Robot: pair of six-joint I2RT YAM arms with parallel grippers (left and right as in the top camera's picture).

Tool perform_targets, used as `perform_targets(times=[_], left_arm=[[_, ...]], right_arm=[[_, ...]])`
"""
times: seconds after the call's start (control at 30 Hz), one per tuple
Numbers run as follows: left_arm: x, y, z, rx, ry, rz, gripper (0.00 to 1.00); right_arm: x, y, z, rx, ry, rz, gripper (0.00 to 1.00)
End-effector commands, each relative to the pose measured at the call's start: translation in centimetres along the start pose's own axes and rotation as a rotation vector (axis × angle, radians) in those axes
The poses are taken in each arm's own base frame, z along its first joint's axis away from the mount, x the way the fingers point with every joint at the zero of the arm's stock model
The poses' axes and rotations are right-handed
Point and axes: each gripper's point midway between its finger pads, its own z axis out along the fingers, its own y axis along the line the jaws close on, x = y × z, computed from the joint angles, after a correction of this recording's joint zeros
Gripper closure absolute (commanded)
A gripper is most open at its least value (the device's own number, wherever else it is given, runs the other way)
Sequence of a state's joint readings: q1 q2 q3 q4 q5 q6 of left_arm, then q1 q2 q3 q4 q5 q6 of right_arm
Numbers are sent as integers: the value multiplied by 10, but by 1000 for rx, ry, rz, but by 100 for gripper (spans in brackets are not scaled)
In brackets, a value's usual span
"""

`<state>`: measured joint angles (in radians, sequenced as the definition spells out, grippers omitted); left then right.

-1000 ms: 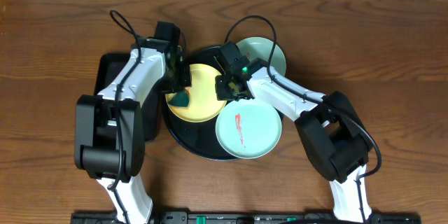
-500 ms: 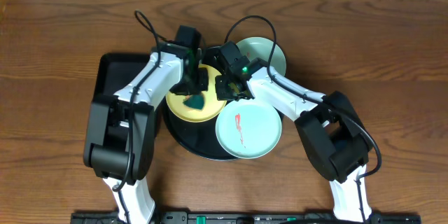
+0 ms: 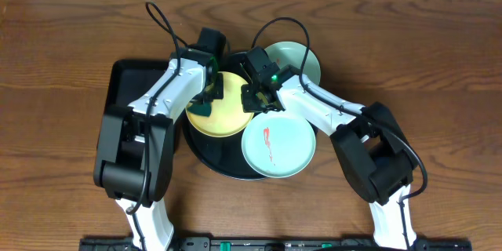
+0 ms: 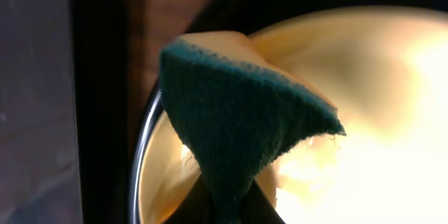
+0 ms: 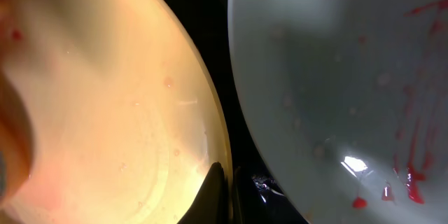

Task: Clean dirty plates on tray and stack at the side
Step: 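Scrub the yellow plate with the sponge in left gripper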

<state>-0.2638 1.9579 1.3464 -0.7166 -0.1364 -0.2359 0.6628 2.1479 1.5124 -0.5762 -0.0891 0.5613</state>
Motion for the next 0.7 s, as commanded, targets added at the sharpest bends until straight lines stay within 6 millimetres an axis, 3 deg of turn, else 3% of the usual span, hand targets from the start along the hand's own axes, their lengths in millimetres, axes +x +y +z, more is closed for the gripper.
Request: perform_targets(times=[0.0,0.13,0.27,0.47,0.67], left_arm=[[29,-11,6,52,119,22,93],[54,-36,-2,167,215,127,92],[58,-52,-5,242,215,231,93],[23,-53,0,218,68,231,93],[-12,-35,5,81,-73,210,93]], right_arm=[[3,-1,3,15,9,-32,99],[3,-1,3,15,9,-33,99],[3,-1,3,15,9,-33,99],[3,-1,3,16,10,-33,99],[4,-1,3,17,13,-32,99]])
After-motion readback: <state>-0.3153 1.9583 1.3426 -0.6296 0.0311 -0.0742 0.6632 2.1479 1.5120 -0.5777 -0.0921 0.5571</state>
